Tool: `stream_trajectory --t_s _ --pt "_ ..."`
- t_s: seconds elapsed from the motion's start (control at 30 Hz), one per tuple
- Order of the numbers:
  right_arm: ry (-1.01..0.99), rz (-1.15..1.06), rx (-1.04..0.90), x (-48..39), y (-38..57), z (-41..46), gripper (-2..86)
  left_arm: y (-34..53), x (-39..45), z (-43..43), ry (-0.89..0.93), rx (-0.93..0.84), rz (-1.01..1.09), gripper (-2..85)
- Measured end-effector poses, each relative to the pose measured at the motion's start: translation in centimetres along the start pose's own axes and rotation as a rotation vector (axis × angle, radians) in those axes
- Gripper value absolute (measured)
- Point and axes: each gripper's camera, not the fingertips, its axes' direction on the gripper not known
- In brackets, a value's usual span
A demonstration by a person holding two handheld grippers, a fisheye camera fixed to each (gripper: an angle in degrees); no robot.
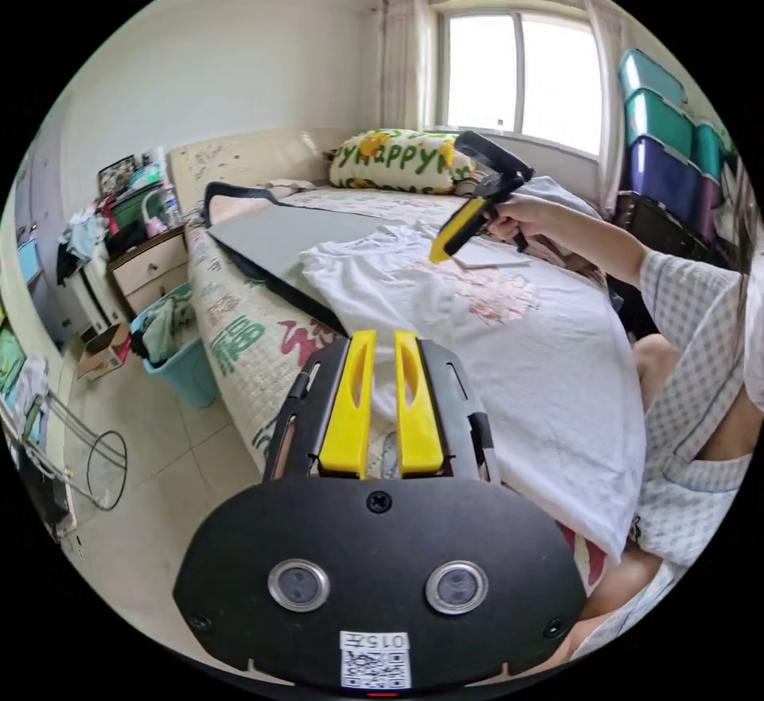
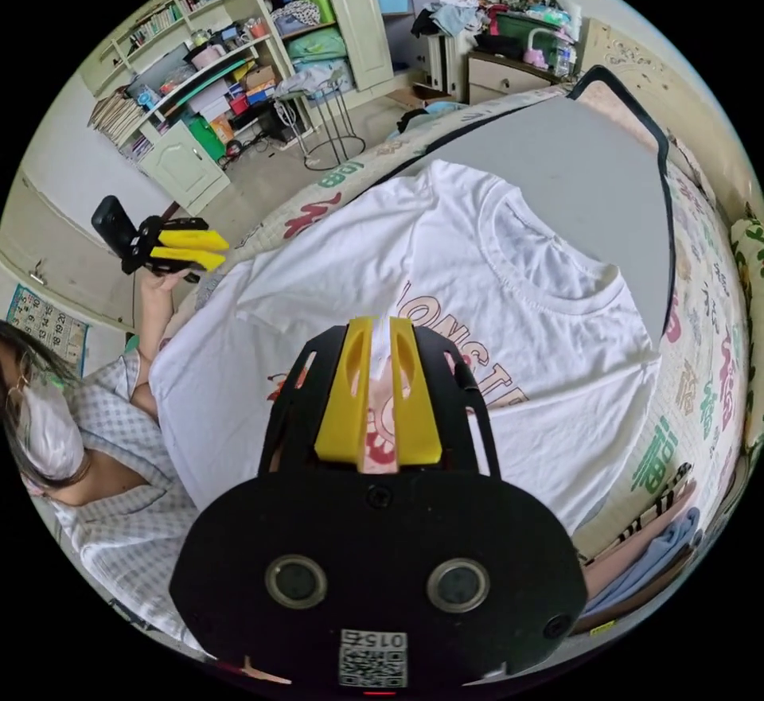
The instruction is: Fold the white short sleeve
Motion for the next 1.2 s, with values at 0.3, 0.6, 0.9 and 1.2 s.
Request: stream_trajectory --t_s 0.3,0.6,0.9,1.2 --pt "0.235 -0.161 0.048 -5.5 4.1 1.6 8.0 -10.0 -2.5 4.9 -0.051 -0.065 -0.018 2.1" --pt "0.169 -0.174 0.104 -5.7 5.8 2.0 2.2 -17.7 -5.9 18.8 -0.043 -0.297 -0.092 -0.5" --pt "0.152 -0.159 0.116 -5.9 8.4 1.4 -0.4 -16.9 -7.2 19.6 -0.047 -0.227 -0.134 -0.7" --pt "0.21 -0.108 0.22 -6.1 9.6 -1.0 4.2 -15.0 -4.8 11.9 0.005 -0.25 -0.018 -0.8"
